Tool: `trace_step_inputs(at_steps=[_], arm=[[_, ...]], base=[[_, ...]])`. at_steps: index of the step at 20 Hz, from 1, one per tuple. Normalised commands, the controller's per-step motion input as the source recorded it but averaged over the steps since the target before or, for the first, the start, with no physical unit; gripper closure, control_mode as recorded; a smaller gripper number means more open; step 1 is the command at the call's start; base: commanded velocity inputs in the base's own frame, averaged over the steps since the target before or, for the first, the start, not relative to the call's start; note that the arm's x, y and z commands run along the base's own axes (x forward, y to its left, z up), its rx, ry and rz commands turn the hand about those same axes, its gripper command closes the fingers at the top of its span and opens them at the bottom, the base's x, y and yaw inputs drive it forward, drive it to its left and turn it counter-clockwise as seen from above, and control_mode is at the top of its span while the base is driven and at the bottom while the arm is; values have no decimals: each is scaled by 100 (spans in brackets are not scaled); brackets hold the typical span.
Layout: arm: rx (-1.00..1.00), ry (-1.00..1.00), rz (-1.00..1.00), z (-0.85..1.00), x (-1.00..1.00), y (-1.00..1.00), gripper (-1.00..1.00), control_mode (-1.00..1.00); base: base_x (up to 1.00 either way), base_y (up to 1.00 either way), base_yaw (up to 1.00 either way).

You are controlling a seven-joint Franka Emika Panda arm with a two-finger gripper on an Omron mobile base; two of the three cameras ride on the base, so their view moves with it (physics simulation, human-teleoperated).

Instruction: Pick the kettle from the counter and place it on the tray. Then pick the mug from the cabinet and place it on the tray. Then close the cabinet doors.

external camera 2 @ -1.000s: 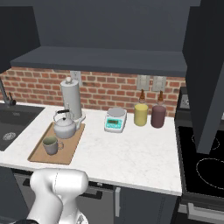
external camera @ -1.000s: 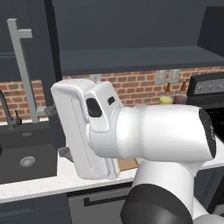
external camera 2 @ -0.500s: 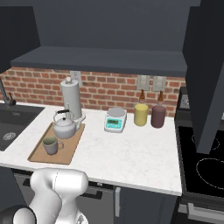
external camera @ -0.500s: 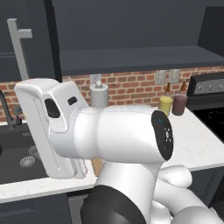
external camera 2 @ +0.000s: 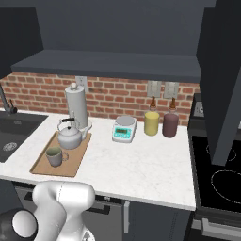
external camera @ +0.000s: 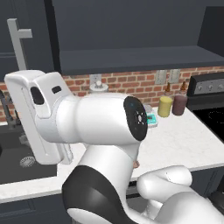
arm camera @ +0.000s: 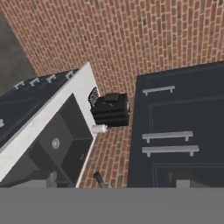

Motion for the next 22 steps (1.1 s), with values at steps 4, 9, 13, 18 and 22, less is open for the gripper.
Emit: trace_step_inputs(at_steps=[4,9,13,18,22], arm=[[0,0,0,-4,35,11,-100,-100],[0,0,0,-6,40,6,-100,-100],[0,0,-2,-13,31,0,-100,-100],[0,0,-5,-11,26,-1,-100,-100],[-4,0,-17,0,19,-31,-100,-100]], base=[[0,0,0],[0,0,0],[0,0,0],[0,0,0],[0,0,0]])
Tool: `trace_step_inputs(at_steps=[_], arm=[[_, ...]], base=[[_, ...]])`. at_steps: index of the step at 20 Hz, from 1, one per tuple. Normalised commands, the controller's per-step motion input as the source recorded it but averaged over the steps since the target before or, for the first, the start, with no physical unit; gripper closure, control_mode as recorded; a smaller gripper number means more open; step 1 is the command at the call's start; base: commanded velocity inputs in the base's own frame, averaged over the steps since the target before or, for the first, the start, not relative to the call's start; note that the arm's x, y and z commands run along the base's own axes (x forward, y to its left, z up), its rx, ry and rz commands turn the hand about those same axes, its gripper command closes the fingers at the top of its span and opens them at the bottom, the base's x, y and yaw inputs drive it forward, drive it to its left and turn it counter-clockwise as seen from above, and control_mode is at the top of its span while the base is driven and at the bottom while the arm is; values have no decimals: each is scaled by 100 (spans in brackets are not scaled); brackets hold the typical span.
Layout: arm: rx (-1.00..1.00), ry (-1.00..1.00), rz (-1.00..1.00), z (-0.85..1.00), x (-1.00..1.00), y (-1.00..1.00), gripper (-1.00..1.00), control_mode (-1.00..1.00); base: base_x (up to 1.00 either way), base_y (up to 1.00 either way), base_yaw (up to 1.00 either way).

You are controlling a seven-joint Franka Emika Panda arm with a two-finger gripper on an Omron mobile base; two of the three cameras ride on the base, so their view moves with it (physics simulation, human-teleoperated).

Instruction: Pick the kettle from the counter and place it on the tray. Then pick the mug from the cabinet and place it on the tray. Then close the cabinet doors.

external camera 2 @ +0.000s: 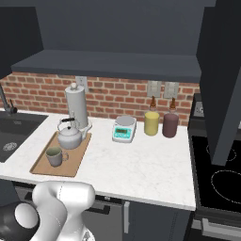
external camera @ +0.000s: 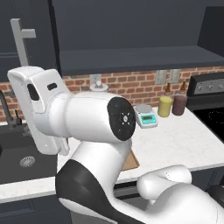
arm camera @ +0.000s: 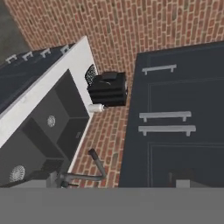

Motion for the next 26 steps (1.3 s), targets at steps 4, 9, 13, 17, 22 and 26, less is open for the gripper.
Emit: trace_step_inputs(at_steps=[4,9,13,17,22,26], arm=[[-4,0,-21,0,18,-42,-100,-100],[-3,0,-27,0,20,-49,-100,-100],[-2,0,-30,0,22,-51,-100,-100],[0,1,-29,0,26,-52,-100,-100],[0,0,-27,0,26,-56,-100,-100],[0,0,-25,0,27,-56,-100,-100]], base=[[0,0,0],[0,0,0],[0,0,0],[0,0,0],[0,0,0],[0,0,0]])
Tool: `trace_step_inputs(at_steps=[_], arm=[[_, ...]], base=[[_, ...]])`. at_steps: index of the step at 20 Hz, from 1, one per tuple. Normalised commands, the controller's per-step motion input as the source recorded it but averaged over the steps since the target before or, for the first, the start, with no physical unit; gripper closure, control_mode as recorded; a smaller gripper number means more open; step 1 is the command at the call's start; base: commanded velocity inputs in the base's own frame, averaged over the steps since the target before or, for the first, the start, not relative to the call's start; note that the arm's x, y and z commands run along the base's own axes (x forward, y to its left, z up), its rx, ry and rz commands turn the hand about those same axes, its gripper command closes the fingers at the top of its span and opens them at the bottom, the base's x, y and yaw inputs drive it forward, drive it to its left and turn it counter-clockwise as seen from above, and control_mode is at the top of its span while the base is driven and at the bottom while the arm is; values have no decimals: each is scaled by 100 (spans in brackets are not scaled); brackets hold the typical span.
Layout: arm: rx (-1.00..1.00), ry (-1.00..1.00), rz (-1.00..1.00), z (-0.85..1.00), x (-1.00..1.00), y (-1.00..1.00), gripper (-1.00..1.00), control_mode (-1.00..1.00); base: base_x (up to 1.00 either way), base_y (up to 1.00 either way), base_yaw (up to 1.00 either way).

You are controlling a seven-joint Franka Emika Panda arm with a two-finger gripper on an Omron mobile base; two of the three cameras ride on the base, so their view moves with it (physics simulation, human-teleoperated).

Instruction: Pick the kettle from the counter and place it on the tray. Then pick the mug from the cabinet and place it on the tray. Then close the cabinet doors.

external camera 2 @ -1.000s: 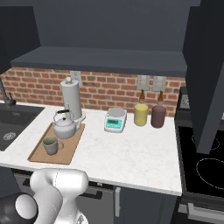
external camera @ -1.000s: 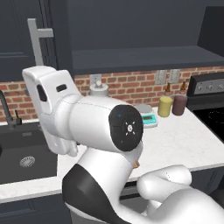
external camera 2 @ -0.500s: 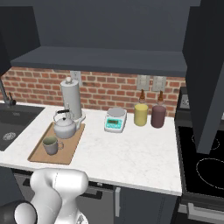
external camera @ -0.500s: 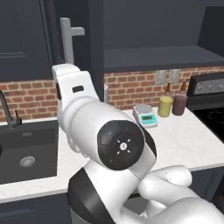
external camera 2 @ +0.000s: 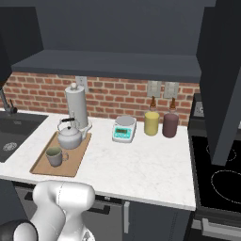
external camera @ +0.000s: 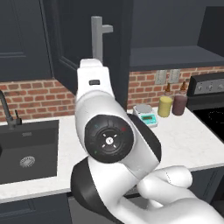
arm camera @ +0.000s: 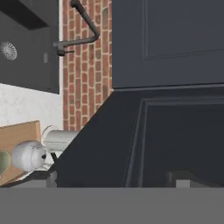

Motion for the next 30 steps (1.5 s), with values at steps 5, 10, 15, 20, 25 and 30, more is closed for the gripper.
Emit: trace_step_inputs(at_steps=[5,10,15,20,25,30], arm=[[0,0,-22,0,28,-59,-100,-100],[0,0,-20,0,37,-60,-100,-100],[0,4,-9,-1,61,-51,-100,-100],[0,7,0,-2,79,-38,-100,-100],[0,11,0,-9,80,-41,-100,-100],[0,10,0,-16,76,-48,-100,-100]], base=[[0,0,0],[0,0,0],[0,0,0],[0,0,0],[0,0,0],[0,0,0]])
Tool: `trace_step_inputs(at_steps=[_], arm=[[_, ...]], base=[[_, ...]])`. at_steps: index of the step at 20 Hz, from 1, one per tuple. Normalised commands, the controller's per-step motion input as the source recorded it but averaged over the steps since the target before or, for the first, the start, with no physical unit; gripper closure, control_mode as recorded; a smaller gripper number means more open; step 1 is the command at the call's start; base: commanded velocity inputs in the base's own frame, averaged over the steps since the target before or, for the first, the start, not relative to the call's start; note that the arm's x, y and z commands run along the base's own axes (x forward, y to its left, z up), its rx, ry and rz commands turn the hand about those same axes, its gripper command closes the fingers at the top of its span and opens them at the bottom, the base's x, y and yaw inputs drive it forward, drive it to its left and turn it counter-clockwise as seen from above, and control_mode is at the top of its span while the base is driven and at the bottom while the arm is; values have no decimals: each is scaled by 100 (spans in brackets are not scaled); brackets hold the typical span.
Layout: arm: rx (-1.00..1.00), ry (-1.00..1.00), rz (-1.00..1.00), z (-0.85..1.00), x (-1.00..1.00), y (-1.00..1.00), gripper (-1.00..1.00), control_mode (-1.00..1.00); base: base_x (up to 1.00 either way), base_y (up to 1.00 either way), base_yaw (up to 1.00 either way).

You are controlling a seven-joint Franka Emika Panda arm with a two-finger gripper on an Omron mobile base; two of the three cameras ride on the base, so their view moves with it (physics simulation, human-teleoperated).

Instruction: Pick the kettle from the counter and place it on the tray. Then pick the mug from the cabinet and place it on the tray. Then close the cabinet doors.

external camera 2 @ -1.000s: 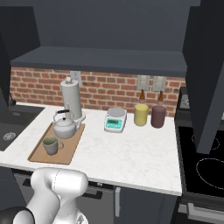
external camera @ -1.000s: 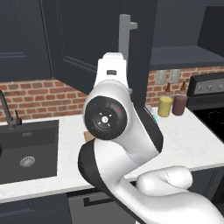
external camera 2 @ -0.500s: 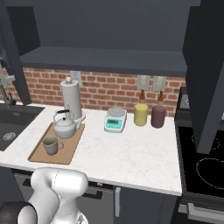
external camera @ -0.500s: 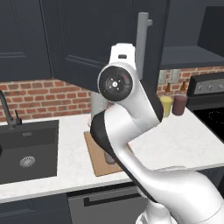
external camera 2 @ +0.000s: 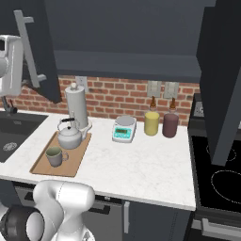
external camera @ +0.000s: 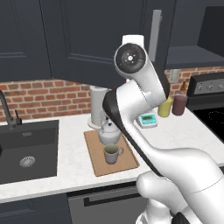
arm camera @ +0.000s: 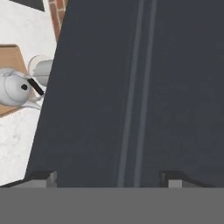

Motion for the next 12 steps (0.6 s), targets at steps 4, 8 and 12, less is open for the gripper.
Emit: trace_step_inputs(at_steps=[4,8,12], arm=[[0,13,0,-16,80,-46,-100,-100],[0,8,0,-21,84,-35,-100,-100],[0,2,0,-30,84,-22,-100,-100]], base=[[0,0,0],[0,0,0],[0,0,0]])
